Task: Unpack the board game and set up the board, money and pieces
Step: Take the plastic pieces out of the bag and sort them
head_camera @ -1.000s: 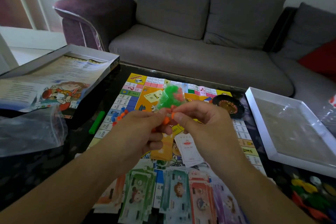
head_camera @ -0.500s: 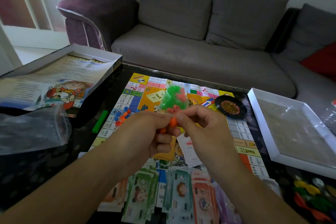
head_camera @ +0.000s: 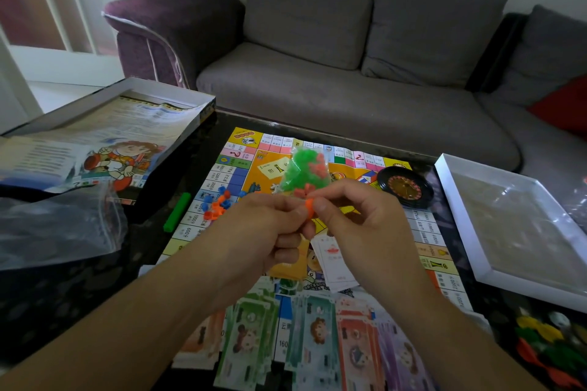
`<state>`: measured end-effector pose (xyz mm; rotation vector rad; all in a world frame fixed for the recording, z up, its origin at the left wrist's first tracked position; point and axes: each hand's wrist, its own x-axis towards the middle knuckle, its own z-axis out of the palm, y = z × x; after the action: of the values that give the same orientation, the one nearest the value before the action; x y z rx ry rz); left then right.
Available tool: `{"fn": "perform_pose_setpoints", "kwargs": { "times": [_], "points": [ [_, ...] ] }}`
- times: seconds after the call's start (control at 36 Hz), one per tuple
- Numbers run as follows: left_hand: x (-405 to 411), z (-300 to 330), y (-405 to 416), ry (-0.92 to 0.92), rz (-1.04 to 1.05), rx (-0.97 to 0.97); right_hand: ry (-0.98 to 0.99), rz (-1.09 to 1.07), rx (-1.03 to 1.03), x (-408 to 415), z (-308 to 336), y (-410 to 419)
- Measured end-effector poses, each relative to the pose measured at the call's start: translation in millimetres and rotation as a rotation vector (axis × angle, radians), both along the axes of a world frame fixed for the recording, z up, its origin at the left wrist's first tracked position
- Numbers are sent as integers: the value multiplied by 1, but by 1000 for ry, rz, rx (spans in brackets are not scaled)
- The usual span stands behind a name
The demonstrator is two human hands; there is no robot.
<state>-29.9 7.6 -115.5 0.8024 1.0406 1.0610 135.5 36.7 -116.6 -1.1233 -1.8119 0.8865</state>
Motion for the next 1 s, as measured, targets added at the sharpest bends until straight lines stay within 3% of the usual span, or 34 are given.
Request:
{"fn": "perform_pose_setpoints", "kwargs": {
  "times": [0.11,0.36,0.53,0.81,1.0],
  "points": [
    [-5,4,-1,4,-26,11,-119,101,59,3,4,-1],
    [-10,8,-3,-53,-121,-34,-61,179,109,4,4,-1],
    [-6,8,-5,-102,-74,-38,-43,84,158,1,3,0],
    [-5,12,-5,-172,-98,-89,-144,12,476,3,-3,-1],
    [-5,16,-4,-239,-101,-124,-199,-42,525,2,-3,-2]
  ]
}}
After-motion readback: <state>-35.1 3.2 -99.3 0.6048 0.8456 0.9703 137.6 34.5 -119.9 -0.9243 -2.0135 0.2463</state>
